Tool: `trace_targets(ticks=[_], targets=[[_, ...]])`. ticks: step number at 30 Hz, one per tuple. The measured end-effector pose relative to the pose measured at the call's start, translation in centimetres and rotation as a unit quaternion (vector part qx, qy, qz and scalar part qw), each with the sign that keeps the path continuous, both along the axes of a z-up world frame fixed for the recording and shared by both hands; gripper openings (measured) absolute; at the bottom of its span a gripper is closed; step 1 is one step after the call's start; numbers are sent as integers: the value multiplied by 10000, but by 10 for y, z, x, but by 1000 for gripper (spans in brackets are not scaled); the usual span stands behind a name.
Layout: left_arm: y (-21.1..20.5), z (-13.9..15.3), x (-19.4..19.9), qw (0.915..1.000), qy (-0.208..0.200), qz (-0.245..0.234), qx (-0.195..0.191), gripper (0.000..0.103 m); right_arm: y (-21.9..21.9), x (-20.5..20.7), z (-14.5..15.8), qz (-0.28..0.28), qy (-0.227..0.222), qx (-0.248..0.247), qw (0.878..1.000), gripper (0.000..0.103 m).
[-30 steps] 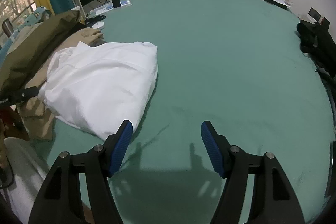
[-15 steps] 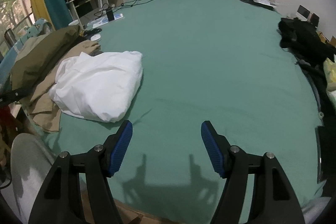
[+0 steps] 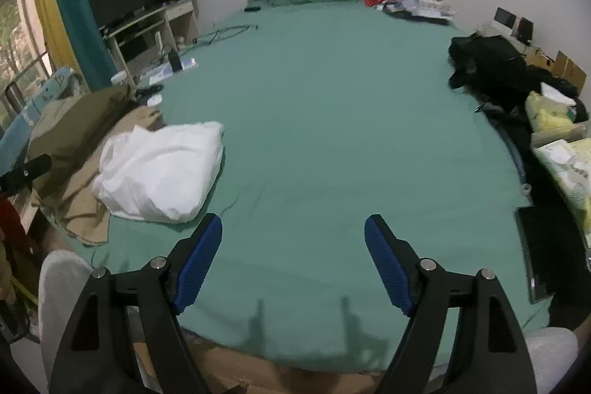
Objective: Fold large clothes
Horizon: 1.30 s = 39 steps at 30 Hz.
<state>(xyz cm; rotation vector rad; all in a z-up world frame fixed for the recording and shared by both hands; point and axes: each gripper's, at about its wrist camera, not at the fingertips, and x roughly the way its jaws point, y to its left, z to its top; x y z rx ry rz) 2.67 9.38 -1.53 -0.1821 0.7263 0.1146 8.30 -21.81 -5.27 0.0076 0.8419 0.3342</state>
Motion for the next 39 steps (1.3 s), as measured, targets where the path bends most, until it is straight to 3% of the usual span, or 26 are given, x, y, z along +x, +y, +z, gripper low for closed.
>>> trace_targets(ticks=[11, 19, 21, 25, 31, 39], targets=[[-36, 52, -18, 9966, -685, -407, 205, 49, -36, -21, 58, -313, -654, 116, 9973, 87], [-57, 90, -33, 9889, -1353, -447, 417, 49, -56, -37, 98, -404, -1151, 190, 9923, 89], [-60, 98, -36, 9869, -1487, -471, 408, 58, -60, -40, 107, -412, -1265, 189, 9909, 96], [-65, 115, -45, 9809, -1849, -448, 405, 62, -66, -49, 125, -497, -1538, 144, 9868, 100], [-71, 131, -57, 9752, -2128, -406, 452, 65, -67, -65, 150, -491, -1920, 117, 9801, 101], [-75, 132, -65, 9750, -2116, -412, 546, 70, -59, -80, 166, -386, -2181, 174, 9750, 101]])
